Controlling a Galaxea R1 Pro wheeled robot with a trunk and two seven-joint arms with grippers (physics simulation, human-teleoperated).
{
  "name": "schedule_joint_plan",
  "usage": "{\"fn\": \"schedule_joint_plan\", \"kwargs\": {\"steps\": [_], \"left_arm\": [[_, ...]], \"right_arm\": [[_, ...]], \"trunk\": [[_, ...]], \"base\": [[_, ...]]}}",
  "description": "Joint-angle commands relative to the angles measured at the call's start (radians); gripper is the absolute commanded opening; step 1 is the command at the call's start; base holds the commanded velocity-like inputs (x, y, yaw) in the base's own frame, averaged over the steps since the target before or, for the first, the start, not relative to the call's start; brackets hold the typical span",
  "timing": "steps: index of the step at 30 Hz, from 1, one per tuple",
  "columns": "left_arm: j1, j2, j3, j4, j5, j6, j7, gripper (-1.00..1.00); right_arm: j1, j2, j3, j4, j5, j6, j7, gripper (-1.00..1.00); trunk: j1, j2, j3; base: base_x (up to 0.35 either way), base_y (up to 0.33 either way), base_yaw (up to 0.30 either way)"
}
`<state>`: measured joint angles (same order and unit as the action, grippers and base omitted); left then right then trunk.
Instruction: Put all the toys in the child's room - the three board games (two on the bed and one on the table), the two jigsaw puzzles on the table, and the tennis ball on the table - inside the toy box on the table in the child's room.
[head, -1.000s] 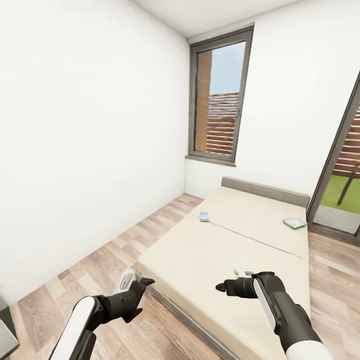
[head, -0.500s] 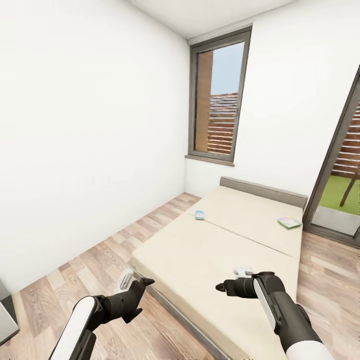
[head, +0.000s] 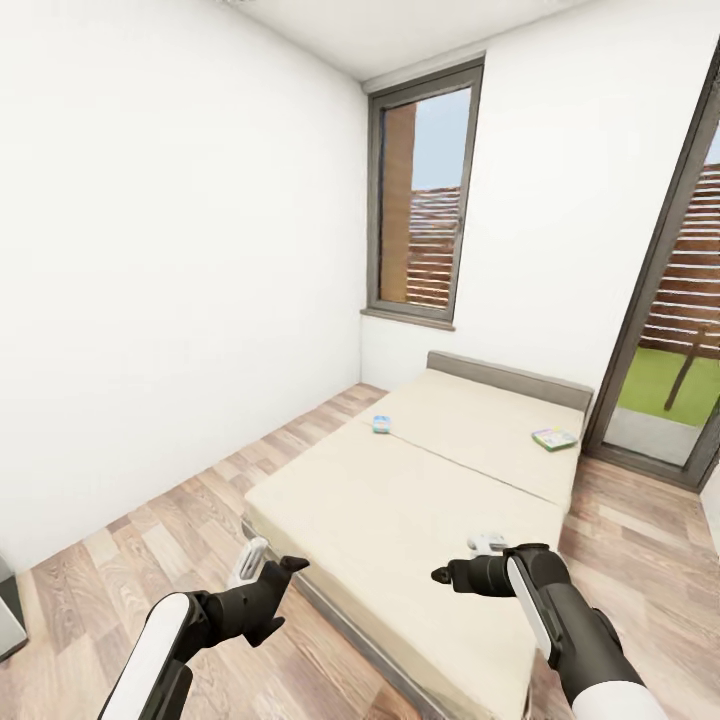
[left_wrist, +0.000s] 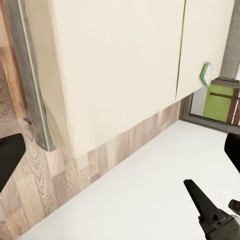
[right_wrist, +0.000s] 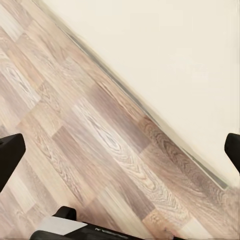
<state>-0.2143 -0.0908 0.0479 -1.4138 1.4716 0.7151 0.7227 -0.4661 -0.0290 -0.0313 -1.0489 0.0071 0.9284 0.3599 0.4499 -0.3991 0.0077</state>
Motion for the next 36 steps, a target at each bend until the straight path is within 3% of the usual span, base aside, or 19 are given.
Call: {"fn": "schedule_joint_plan", "kwargs": {"steps": [1, 12, 36], "left_arm": [[0.000, -0.001, 0.003, -0.001, 0.010, 0.003, 0.010, 1.00], [0.000, -0.001, 0.003, -0.001, 0.010, 0.003, 0.011, 1.00], [0.000, -0.001, 0.005, -0.001, 0.010, 0.003, 0.011, 1.00]], "right_arm": [[0.000, 0.000, -0.001, 0.000, 0.002, 0.004, 0.003, 1.00], [0.000, 0.000, -0.001, 0.001, 0.003, 0.004, 0.003, 1.00], [0.000, 0.000, 0.001, 0.001, 0.002, 0.004, 0.003, 1.00]], "trunk": [[0.000, -0.001, -0.001], [0.000, -0.001, -0.001], [0.000, -0.001, -0.001]], "base": [[-0.181, -0.288, 0.001], [-0.132, -0.199, 0.139], [-0.013, -0.020, 0.286]]}}
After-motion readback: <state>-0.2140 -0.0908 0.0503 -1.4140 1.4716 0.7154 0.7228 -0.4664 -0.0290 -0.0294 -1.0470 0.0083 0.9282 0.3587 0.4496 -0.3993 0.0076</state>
